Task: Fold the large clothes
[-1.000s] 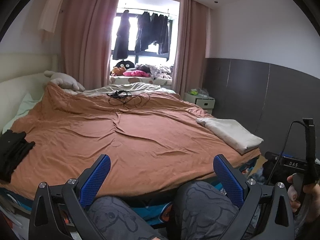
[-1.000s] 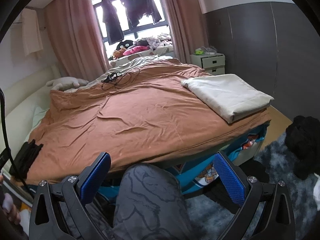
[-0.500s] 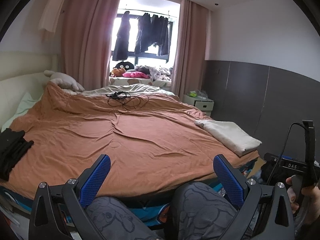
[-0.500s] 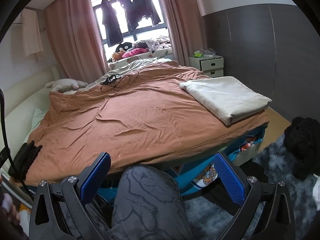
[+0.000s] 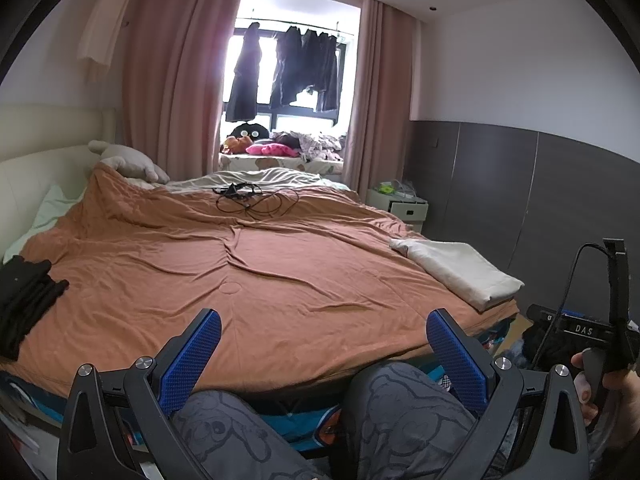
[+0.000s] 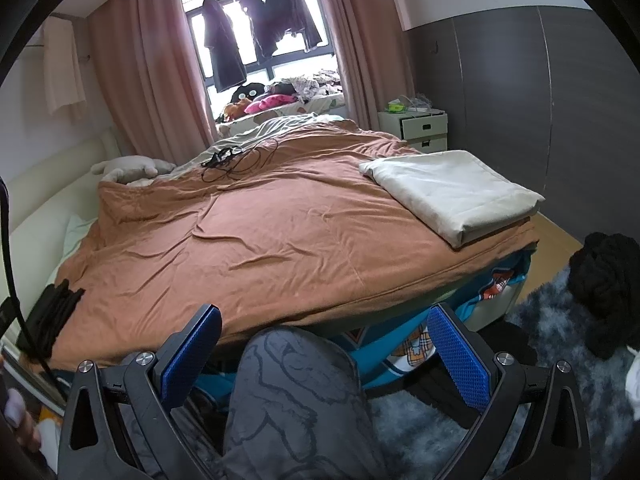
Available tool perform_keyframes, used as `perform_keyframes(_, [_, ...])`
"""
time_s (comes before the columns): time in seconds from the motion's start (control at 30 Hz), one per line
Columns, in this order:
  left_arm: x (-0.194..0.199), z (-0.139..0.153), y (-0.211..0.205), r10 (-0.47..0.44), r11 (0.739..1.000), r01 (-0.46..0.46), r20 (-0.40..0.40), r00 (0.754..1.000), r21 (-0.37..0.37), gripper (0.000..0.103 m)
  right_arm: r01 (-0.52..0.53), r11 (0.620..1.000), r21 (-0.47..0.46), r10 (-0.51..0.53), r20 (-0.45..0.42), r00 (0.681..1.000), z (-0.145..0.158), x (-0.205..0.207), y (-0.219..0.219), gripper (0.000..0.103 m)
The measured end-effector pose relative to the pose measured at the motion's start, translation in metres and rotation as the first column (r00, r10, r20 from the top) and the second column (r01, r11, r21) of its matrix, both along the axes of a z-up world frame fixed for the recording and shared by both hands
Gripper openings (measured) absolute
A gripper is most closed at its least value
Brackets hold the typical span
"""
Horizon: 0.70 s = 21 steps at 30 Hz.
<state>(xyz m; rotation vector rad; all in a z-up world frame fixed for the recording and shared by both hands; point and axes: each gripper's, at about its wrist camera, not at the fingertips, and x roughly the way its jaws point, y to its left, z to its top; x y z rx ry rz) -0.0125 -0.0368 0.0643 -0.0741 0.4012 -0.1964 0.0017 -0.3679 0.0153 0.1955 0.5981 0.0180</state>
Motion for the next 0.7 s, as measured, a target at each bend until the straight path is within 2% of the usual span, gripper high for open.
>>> perform_keyframes(0.7, [-0.0037,-0.0037,-0.0063,0.024,1.000,-0.024,0.005,1.000,0.020,0.103,0.002,1.000,-0.007,-0.002,0.007,1.000,-0.0006,-0.0027,-0.0003,0.103])
